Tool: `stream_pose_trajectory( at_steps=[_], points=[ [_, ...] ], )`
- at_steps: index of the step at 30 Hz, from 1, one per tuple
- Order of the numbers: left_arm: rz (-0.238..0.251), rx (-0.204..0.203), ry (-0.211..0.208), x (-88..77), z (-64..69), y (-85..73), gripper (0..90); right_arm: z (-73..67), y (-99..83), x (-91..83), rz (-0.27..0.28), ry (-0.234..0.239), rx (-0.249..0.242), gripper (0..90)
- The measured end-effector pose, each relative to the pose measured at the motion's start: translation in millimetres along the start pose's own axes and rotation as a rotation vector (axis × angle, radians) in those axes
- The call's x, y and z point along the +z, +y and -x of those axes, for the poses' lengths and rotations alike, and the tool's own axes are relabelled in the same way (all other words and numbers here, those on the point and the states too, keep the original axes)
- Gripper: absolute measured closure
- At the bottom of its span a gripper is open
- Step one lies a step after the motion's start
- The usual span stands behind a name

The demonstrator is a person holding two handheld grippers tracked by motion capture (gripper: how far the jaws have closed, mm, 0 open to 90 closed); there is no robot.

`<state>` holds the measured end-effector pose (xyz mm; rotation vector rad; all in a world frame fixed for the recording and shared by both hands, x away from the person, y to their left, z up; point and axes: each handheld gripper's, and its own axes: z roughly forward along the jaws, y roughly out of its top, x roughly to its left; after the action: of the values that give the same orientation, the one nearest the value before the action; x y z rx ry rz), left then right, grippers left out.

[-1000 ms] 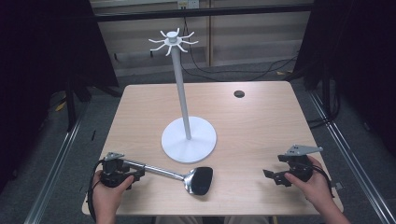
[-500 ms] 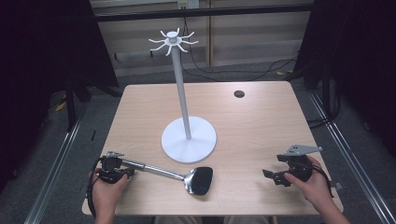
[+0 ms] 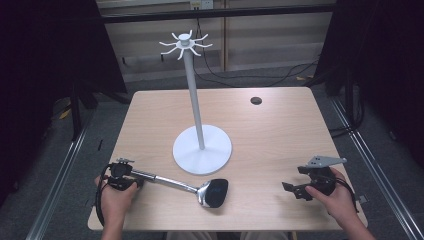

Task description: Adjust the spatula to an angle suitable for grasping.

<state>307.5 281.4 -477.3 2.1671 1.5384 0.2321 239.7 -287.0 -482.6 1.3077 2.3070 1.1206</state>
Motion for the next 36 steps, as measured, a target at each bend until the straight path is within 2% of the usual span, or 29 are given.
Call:
stream_pose_trajectory(
  at_steps=[7, 8, 11, 18, 22, 26, 36],
  points=[
    [-0.004, 0.006, -0.003, 5.4, 3.4, 8.4, 90.0, -0.2, 0.5, 0.1, 0.002, -0.004, 0.000, 11.1],
    [0.001, -0.006, -0.010, 7.4, 5.0, 11.1, 90.0, -0.4, 0.5, 0.2, 0.001, -0.004, 0.000, 11.1],
    [-0.005, 0.001, -0.011, 9.0, 5.5, 14.1, 90.0, -0.7, 0.6, 0.3, 0.000, -0.003, -0.003, 11.1],
    [-0.001, -0.022, -0.015, 15.2, 8.1, 24.0, 90.0, 0.3, 0.4, -0.3, 0.002, -0.005, -0.007, 11.1],
    [-0.018, -0.003, -0.007, 18.2, 9.4, 31.3, 90.0, 0.3, 0.5, -0.5, 0.003, -0.006, -0.008, 11.1],
    [-0.019, -0.019, -0.009, 22.1, 10.0, 38.0, 90.0, -0.1, 0.6, -0.7, 0.003, -0.006, -0.009, 11.1],
    [-0.033, -0.028, -0.012, 26.4, 11.1, 46.3, 90.0, -0.2, 0.3, -0.8, 0.002, -0.003, -0.011, 11.1]
  ],
)
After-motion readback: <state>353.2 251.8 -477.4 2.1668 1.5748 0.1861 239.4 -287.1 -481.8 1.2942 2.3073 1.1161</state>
